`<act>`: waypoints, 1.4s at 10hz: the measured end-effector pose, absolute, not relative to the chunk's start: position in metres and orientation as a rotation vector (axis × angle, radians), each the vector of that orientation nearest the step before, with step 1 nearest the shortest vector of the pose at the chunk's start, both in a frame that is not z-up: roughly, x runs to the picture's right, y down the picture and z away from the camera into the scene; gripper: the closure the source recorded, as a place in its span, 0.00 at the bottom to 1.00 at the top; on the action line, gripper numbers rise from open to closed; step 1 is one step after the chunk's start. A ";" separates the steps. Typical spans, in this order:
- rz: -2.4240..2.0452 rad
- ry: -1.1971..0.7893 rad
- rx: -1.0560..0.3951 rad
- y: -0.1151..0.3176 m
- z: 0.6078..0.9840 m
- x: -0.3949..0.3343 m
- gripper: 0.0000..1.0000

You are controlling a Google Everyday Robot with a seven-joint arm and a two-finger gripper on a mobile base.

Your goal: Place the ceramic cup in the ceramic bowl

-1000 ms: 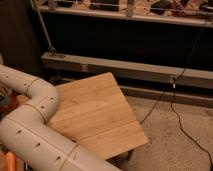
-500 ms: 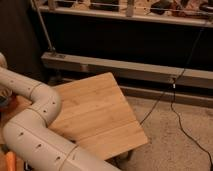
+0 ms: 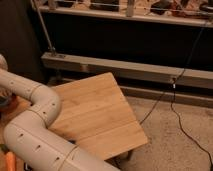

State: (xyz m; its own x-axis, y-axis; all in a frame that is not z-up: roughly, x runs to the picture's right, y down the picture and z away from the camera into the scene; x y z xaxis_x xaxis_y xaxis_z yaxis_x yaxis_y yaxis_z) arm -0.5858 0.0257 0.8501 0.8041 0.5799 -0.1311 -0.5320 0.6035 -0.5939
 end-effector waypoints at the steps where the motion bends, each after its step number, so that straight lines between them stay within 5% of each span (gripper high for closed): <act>1: 0.642 -0.077 -0.657 0.026 0.851 -0.586 0.44; 3: 0.640 -0.069 -0.646 0.029 0.854 -0.587 0.23; 4: 0.641 -0.063 -0.644 0.031 0.855 -0.587 0.20; 10: 0.642 -0.035 -0.626 0.031 0.854 -0.584 0.20; 14: 0.697 -0.072 -0.586 -0.021 0.825 -0.572 0.20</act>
State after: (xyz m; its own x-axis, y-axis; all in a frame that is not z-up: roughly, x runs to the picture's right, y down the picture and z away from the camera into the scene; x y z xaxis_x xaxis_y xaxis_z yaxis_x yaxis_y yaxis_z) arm -0.5724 -0.0211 0.8251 0.7712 0.6237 -0.1278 -0.5841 0.6134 -0.5316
